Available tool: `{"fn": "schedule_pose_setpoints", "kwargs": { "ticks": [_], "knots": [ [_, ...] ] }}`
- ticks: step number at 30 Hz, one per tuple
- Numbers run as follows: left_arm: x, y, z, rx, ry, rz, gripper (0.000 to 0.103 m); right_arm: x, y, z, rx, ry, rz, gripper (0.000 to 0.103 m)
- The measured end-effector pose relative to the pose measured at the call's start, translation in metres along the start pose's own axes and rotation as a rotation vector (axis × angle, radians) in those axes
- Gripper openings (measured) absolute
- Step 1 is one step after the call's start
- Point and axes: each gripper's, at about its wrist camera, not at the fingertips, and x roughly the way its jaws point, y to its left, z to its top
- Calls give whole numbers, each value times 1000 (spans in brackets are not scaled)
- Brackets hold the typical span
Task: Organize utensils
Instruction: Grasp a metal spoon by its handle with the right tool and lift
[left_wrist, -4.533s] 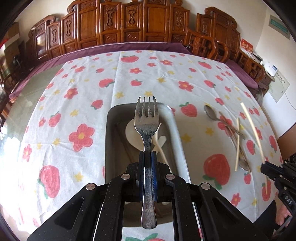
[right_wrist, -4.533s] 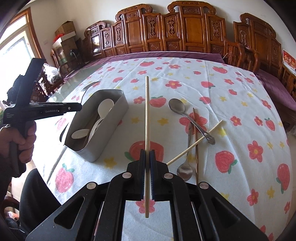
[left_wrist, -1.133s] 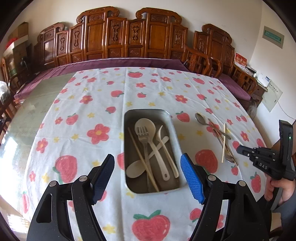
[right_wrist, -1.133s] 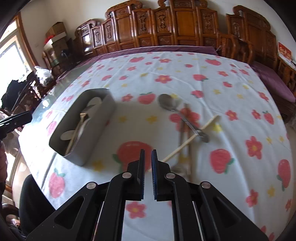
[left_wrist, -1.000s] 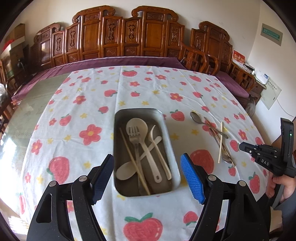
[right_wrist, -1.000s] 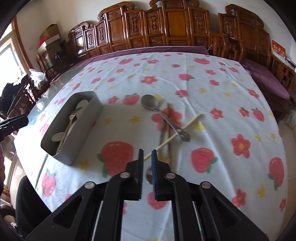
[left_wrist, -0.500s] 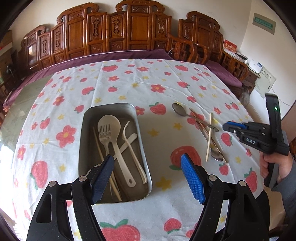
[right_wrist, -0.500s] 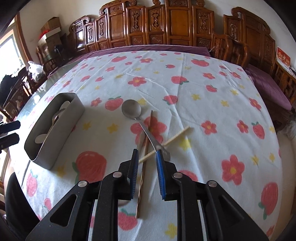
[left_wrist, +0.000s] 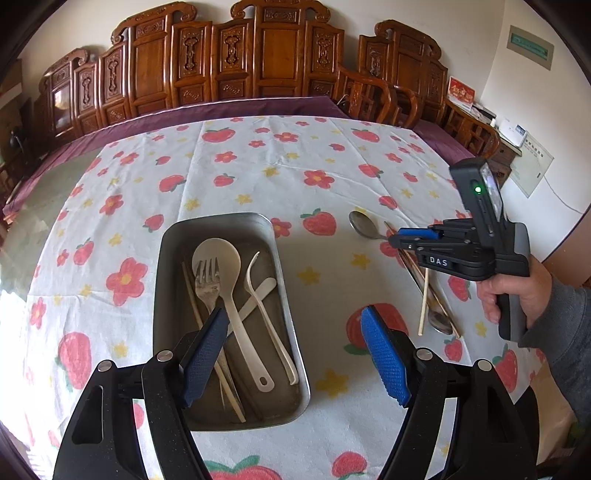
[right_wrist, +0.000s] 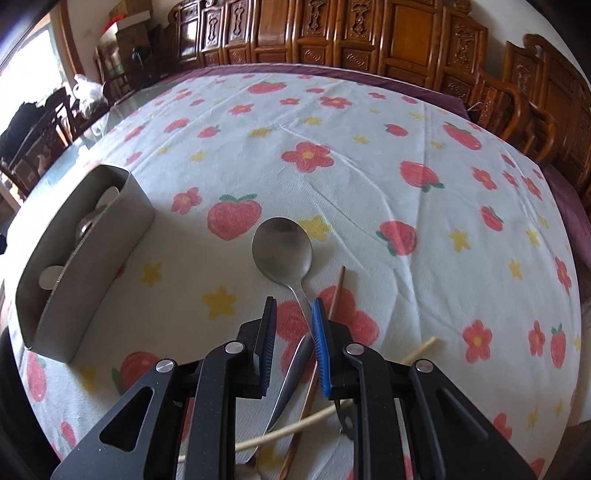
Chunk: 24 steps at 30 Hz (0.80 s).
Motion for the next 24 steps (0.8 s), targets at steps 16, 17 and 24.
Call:
{"fn": "schedule_pose_setpoints", "kwargs": {
  "ticks": [16,17,24],
  "knots": [
    [-10,0,-3,16,-4,4,71,15,4,5,-101,87,-66,7],
    [-12,-2,-3,19,-5,4,71,11,4,5,-107,71,-67,7],
    [-18,-13,-9,34,-4,3,71,-48,-1,2,-74,-54,-71,7]
  ]
}}
